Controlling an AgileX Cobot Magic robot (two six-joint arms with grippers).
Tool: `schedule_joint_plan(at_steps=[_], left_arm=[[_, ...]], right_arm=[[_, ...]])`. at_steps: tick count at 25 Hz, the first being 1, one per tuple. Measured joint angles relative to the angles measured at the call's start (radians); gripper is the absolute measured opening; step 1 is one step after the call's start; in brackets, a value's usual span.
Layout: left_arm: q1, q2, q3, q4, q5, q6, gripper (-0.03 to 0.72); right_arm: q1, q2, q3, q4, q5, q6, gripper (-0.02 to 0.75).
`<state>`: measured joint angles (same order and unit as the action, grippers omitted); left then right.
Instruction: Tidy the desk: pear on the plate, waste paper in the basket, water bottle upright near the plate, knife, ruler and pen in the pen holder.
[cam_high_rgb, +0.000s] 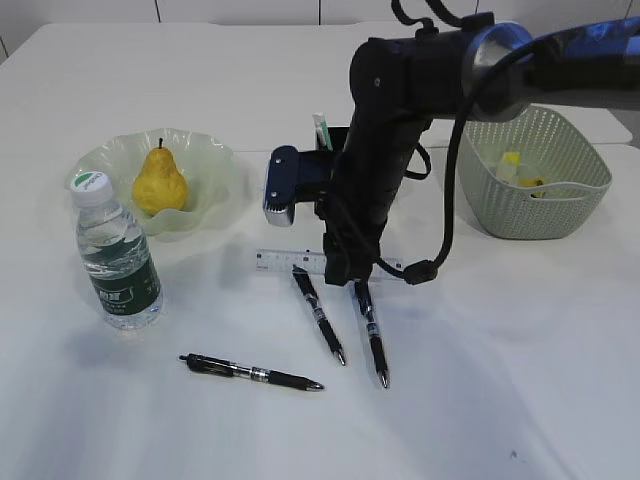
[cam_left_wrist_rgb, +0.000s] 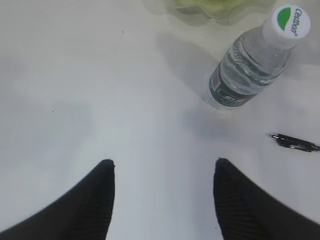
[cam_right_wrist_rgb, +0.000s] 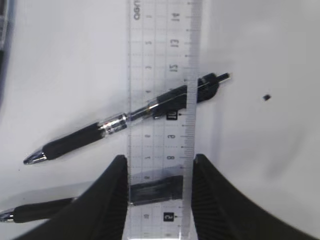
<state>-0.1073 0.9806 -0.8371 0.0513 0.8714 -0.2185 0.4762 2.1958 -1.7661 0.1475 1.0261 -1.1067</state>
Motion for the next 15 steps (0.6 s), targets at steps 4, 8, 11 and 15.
schedule_joint_plan(at_steps=[4, 8, 11, 15], left_arm=[[0.000, 0.000, 0.000, 0.000, 0.000, 0.000, 0.445], [0.000, 0.000, 0.000, 0.000, 0.008, 0.000, 0.445], [0.000, 0.000, 0.000, 0.000, 0.011, 0.000, 0.445], [0.000, 0.000, 0.000, 0.000, 0.023, 0.000, 0.445]], right_arm=[[0.000, -0.038, 0.000, 0.016, -0.035, 0.004, 0.288], [-0.016, -0.072, 0.000, 0.045, -0.044, 0.039, 0.288], [-0.045, -0.097, 0.000, 0.075, -0.068, 0.072, 0.288], [-0.105, -0.135, 0.000, 0.133, -0.115, 0.081, 0.288]])
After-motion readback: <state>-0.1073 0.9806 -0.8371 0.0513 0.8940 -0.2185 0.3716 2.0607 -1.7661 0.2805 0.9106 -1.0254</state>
